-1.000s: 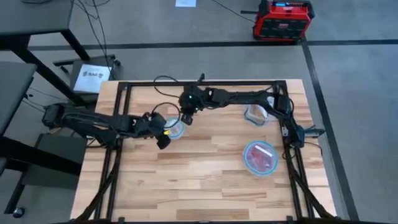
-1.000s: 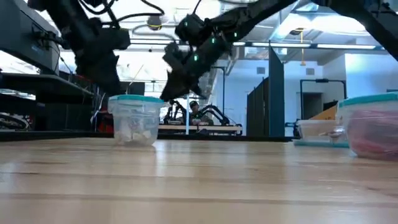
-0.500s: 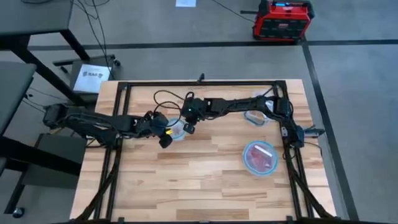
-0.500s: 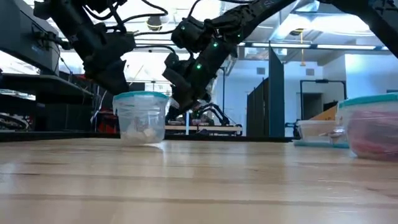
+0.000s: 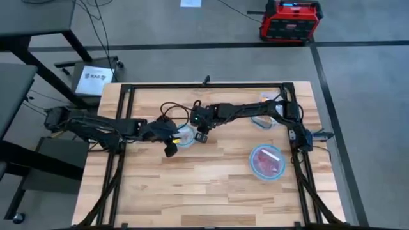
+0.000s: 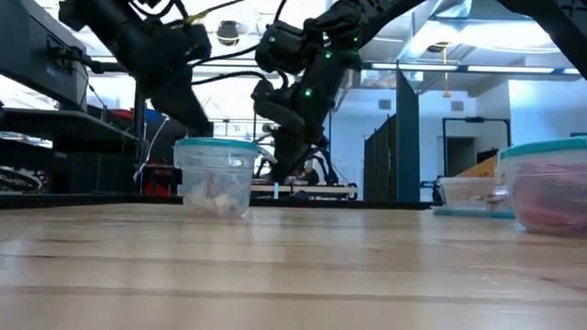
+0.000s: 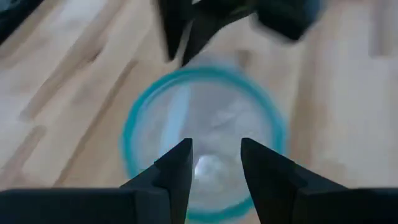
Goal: Sort candy
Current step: Close the small round transparent bin
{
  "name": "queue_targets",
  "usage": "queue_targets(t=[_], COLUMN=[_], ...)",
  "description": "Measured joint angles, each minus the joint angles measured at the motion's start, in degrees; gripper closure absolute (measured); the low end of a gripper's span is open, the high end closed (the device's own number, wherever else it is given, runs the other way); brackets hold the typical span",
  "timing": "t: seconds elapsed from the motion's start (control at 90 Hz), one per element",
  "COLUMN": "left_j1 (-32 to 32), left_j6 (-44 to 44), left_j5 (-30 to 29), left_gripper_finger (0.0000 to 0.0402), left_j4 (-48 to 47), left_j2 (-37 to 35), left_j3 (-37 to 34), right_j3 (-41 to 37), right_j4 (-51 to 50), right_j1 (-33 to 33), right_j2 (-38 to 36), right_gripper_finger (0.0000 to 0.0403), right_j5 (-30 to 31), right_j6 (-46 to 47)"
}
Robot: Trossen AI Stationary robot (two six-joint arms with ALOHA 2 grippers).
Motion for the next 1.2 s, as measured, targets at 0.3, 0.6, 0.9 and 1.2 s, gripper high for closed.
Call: queue_targets(t=[0.3, 0.6, 0.9, 1.2], left_j1=[0.00, 0.00, 2.10, 5.40], left_j6=[2.66, 9.88, 14.93, 9.87], left_j5=[2.08, -0.68, -1.42, 4.61], left_gripper_finger=[0.0279, 0.0279, 0.0279, 0.0279], left_j4=[3.15, 14.10, 26.70, 38.55], left_j2=[6.29, 10.79, 10.52, 10.83], left_j3=[0.14, 0.06, -2.64, -12.47], right_j3=[0.02, -0.94, -1.36, -1.36], right_j4=[-5.47, -2.20, -2.54, -2.43], right_j1=[1.48, 2.51, 1.80, 1.41], right_j2=[-1.21, -1.08, -1.09, -1.09], right_gripper_finger=[0.0343, 0.0343, 0.0343, 0.0343], right_j5=[-0.22, 0.01, -0.25, -0.21], right_j6=[-3.98, -3.95, -3.64, -4.12])
